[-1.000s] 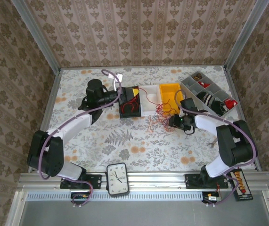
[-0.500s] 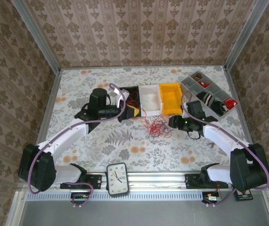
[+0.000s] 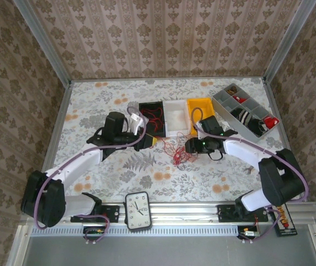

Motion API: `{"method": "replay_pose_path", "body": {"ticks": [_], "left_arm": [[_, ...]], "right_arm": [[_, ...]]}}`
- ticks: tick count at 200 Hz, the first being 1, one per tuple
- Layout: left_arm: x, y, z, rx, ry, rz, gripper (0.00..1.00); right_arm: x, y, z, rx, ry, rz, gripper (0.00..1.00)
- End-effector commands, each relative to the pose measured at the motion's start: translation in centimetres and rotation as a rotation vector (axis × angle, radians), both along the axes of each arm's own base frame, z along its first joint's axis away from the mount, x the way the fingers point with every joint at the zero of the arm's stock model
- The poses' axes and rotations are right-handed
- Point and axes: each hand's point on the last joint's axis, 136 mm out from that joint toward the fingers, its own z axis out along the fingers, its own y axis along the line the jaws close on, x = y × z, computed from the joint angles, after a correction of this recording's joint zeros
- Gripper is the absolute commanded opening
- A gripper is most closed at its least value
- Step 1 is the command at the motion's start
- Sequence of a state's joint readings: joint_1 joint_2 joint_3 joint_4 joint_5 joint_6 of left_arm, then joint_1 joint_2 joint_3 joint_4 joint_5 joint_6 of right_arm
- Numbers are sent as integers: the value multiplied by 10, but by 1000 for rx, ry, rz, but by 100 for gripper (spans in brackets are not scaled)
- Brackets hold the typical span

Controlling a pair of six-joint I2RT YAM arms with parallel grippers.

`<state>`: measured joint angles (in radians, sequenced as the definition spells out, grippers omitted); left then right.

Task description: Untangle the cables

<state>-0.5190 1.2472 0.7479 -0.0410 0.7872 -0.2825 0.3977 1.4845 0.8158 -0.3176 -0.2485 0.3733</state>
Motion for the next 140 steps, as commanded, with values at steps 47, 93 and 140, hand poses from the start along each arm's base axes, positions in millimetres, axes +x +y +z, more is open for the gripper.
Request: {"method": "replay_pose_path", "body": {"ticks": [47,93,140], "left_arm": [[13,21,14,17,-101,115,0],[50,62,77,-111,-224,374,0],[72,122,139,-261,-295,603,0]], "right_arm": [[6,-8,-47,-196,171,-14,42],[-2,-24,-58,-265,226,-50,3],[-6,-49,-58,-198,247,-167,0]]}}
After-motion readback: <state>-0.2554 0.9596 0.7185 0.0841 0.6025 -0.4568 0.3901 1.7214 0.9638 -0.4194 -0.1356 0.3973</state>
